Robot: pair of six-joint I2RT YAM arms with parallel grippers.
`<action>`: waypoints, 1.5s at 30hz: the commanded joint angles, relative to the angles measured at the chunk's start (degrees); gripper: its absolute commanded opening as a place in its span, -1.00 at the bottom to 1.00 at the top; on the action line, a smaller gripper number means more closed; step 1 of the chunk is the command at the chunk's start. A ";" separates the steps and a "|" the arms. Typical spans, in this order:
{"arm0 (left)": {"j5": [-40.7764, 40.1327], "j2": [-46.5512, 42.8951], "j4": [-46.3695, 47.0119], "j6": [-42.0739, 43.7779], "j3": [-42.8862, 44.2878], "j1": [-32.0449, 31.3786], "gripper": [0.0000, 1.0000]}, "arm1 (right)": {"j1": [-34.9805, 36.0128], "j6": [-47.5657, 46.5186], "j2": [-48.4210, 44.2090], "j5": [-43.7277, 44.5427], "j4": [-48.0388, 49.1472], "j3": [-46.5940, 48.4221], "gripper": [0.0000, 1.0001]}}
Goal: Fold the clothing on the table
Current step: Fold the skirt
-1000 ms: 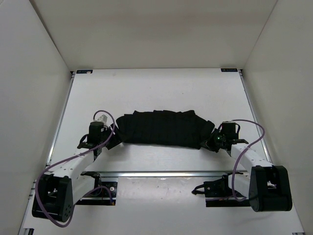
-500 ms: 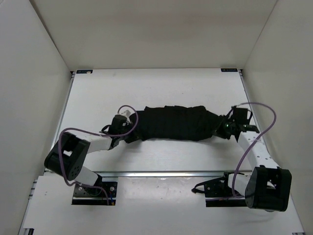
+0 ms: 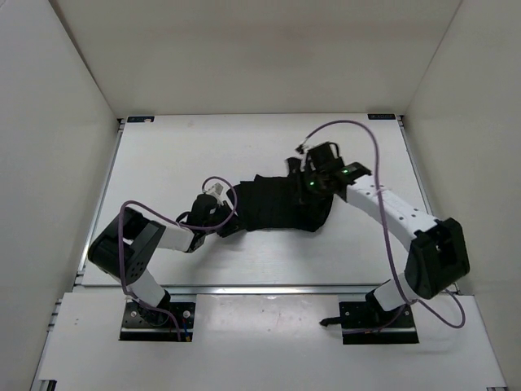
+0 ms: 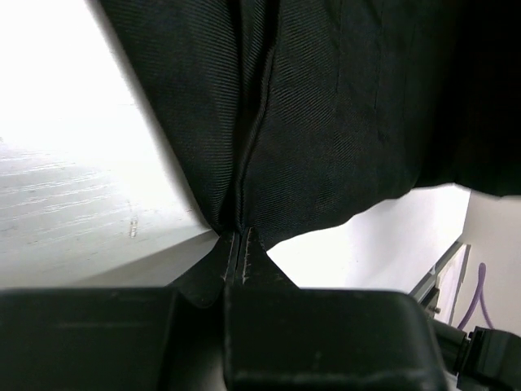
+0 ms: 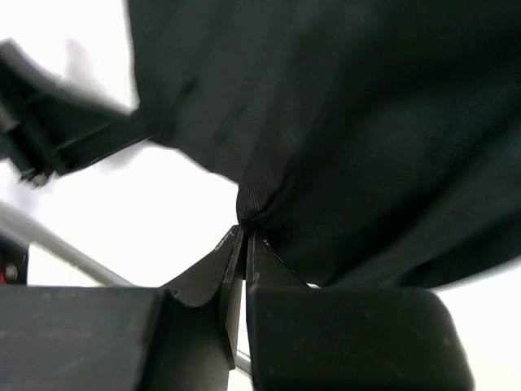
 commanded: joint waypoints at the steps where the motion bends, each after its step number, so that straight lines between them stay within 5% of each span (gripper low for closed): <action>1: -2.61 -0.88 2.49 -0.04 -1.13 0.54 -1.00 | 7.37 3.61 3.34 0.03 7.21 0.85 -0.99; 11: -2.87 -1.67 3.81 -0.92 -3.76 -0.34 -1.00 | 15.22 5.19 14.78 -2.87 14.17 6.47 -1.00; 27: -1.55 -3.60 3.90 -0.92 -5.16 0.45 -1.00 | 20.05 2.57 28.40 -10.52 9.79 17.72 -1.00; 32: -1.03 -4.83 3.89 -0.48 -6.57 2.03 -1.00 | 20.67 3.27 27.70 -12.26 13.64 13.69 -1.00; 40: 0.73 -16.50 -0.39 -2.32 -9.47 6.42 -0.26 | 18.21 1.24 17.88 -12.90 23.30 9.83 -0.04; 45: 2.48 -28.10 -7.43 -2.50 -11.23 8.27 0.03 | 13.21 5.28 6.19 -11.39 32.79 1.22 0.11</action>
